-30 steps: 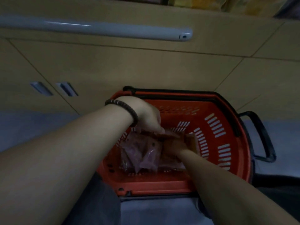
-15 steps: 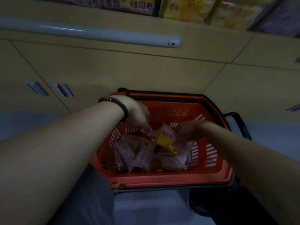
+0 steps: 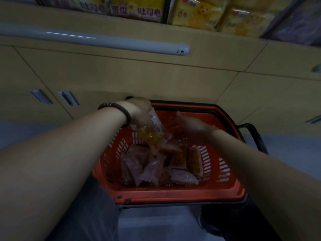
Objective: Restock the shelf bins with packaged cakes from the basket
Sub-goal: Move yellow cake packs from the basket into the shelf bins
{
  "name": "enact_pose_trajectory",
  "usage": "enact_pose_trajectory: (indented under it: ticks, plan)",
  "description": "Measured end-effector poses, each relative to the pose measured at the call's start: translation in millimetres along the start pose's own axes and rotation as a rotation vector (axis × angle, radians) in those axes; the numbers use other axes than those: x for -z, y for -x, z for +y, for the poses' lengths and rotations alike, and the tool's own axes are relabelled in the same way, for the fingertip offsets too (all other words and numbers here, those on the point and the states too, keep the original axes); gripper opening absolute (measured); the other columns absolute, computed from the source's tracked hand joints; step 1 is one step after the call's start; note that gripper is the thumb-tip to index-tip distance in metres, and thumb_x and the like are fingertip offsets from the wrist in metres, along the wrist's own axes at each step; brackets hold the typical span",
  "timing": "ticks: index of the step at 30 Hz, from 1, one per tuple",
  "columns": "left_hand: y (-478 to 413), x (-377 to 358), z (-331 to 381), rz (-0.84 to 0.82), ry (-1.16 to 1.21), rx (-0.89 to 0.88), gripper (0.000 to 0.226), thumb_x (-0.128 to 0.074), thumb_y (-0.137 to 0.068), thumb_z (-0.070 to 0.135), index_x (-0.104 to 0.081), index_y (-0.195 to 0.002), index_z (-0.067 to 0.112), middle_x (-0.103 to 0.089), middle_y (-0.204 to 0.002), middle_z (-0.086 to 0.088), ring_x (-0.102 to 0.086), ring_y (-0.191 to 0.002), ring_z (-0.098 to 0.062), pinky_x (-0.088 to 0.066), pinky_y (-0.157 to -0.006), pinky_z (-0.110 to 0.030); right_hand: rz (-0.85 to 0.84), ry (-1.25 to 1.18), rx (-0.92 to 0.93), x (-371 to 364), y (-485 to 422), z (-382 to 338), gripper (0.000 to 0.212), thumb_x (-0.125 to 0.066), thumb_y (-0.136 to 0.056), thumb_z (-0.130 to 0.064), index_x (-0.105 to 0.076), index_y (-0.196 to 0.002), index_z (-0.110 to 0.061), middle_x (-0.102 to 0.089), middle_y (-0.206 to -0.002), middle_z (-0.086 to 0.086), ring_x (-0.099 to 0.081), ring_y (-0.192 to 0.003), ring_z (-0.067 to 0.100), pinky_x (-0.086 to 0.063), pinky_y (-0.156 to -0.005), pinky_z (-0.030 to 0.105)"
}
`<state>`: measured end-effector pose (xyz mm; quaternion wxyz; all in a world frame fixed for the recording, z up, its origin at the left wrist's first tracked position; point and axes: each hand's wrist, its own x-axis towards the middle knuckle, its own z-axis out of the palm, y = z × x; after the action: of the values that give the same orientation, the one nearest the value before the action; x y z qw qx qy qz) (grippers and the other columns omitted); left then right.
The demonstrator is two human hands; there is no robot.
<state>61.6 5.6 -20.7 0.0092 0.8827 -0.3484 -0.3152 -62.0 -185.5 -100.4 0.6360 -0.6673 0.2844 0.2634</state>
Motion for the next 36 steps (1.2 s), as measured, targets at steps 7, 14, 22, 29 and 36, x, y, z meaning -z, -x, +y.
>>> enact_pose_trajectory:
  ticks: [7, 14, 22, 29, 36]
  plan:
    - [-3, 8, -2, -0.077, -0.063, 0.076, 0.031, -0.076, -0.095, 0.046, -0.067, -0.107, 0.019, -0.060, -0.086, 0.001, -0.060, -0.073, -0.018, -0.049, -0.056, -0.028, 0.241, 0.823, 0.022, -18, -77, 88, 0.071, -0.060, -0.080, -0.081, -0.072, -0.124, -0.027, -0.076, -0.120, -0.001, -0.072, -0.113, 0.021, -0.057, -0.094, 0.039]
    - [-14, 6, 2, -0.031, -0.118, 0.101, 0.034, -0.068, -0.101, 0.036, -0.072, -0.122, 0.010, -0.071, -0.100, -0.008, -0.065, -0.081, -0.023, -0.053, -0.069, -0.035, 0.311, 1.016, 0.108, -54, -91, 89, 0.065, -0.057, -0.100, -0.051, -0.041, -0.156, -0.023, -0.046, -0.157, 0.013, -0.046, -0.144, 0.033, -0.037, -0.114, 0.042]
    - [-8, 14, -12, -0.092, -0.066, 0.080, 0.051, -0.069, -0.102, 0.042, -0.062, -0.143, 0.013, -0.068, -0.135, -0.007, -0.067, -0.118, -0.026, -0.059, -0.098, -0.039, 0.108, 0.867, 0.137, -28, -78, 53, 0.049, -0.056, -0.092, -0.075, -0.070, -0.128, -0.045, -0.067, -0.139, -0.011, -0.062, -0.130, 0.013, -0.047, -0.108, 0.026]
    - [-6, 16, -30, -0.143, -0.032, 0.102, 0.032, -0.070, -0.101, 0.039, -0.075, -0.118, 0.012, -0.070, -0.092, -0.007, -0.068, -0.083, -0.028, -0.056, -0.074, -0.041, 0.009, 0.652, 0.092, 21, 1, -12, 0.028, -0.060, -0.101, -0.055, -0.071, -0.125, -0.048, -0.078, -0.103, 0.009, -0.076, -0.089, 0.030, -0.065, -0.079, 0.044]
    - [15, 15, -41, -0.112, 0.342, 0.212, 0.055, -0.083, -0.080, 0.049, -0.066, -0.112, 0.007, -0.074, -0.114, -0.010, -0.072, -0.099, -0.028, -0.052, -0.075, -0.037, 0.041, 0.371, 0.281, 16, 94, -46, 0.033, -0.068, -0.101, -0.037, -0.072, -0.125, -0.015, -0.071, -0.118, 0.030, -0.072, -0.103, 0.047, -0.058, -0.094, 0.057]
